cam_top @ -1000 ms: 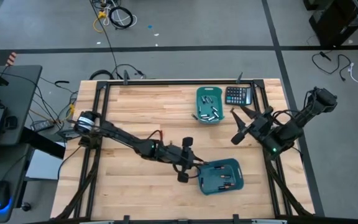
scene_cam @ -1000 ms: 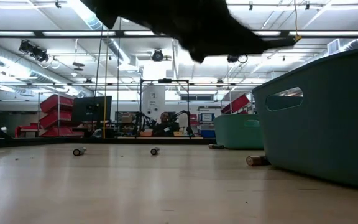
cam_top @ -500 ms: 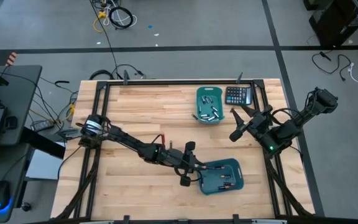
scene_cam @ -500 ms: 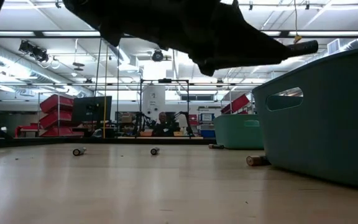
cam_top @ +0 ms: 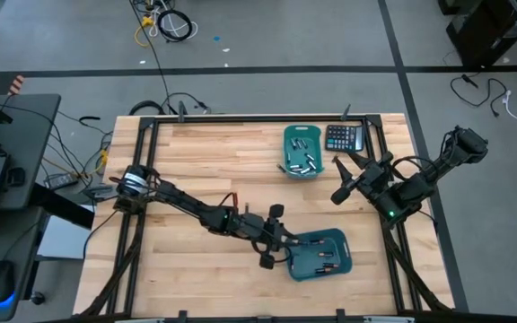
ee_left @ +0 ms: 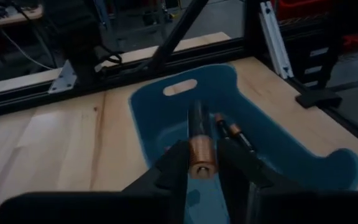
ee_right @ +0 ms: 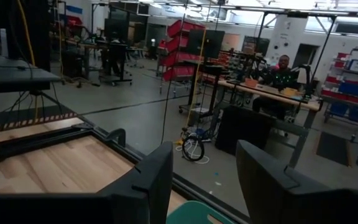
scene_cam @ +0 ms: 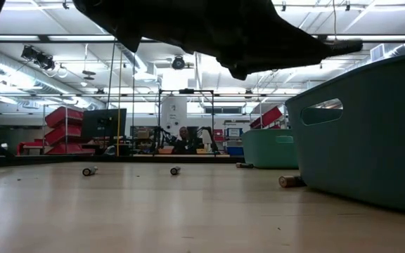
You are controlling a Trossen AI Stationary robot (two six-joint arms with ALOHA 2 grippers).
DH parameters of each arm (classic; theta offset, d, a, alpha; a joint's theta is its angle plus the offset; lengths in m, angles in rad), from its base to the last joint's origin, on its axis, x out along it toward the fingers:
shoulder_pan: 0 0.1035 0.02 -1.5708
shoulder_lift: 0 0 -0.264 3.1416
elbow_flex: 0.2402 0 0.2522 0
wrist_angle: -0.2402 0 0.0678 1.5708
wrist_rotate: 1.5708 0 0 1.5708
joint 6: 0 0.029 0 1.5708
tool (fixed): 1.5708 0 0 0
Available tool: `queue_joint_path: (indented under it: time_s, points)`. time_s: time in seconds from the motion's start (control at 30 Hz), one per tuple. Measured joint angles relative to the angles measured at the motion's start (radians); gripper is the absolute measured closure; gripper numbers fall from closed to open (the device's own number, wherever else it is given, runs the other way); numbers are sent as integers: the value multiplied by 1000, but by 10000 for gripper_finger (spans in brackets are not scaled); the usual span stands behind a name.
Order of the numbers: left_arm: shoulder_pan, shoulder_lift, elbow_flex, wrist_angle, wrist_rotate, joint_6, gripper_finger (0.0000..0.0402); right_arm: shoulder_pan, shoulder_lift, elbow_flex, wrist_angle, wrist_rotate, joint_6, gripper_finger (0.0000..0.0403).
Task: Sort batteries
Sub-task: Put the black battery into the blue bin
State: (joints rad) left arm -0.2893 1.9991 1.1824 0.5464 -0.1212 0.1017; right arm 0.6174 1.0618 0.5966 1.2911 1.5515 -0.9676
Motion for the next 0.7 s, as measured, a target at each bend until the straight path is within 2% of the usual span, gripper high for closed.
queue_joint_path:
  time_s: [0.17,0.43,0.53,0.7]
  points:
    - [-2,0,0,3,9,0,289,0,0,0,0,0,0,242]
    - [-1,0,0,32,9,33,283,0,0,0,-24,0,30,244]
    - [-2,-20,0,43,-28,76,283,0,0,0,-25,3,48,244]
    - [-1,-134,0,-95,-105,107,283,0,0,0,-25,15,52,244]
